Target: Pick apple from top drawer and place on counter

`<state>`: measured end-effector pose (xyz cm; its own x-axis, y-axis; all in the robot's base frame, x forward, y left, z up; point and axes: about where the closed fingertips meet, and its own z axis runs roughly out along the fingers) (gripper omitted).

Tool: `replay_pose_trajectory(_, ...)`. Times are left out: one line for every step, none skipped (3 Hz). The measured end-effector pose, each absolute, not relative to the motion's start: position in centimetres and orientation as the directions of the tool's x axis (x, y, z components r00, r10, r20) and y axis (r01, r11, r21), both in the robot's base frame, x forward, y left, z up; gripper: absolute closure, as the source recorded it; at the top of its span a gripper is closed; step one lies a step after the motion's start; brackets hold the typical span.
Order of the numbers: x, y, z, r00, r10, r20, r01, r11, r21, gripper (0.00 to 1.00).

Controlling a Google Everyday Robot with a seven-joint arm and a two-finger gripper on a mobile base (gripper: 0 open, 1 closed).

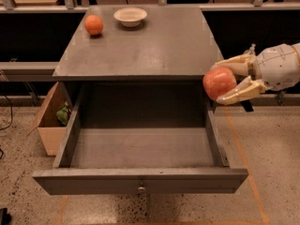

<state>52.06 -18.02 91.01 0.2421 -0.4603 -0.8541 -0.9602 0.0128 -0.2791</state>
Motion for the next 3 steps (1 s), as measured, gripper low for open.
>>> replay_pose_trajectory(52.1,-17.6,90.6,0.243,-0.464,-0.852,-0.961,0.001,-0.275,1.0)
replay_pose_trajectory(54.9,-16.0,92.8,0.268,-0.512,-0.816,-0.953,-0.018,-0.302,1.0)
replay_pose_trajectory(60.3,-12.8,97.0,0.352,-0.577,-0.737,-0.916,-0.05,-0.399,1.0)
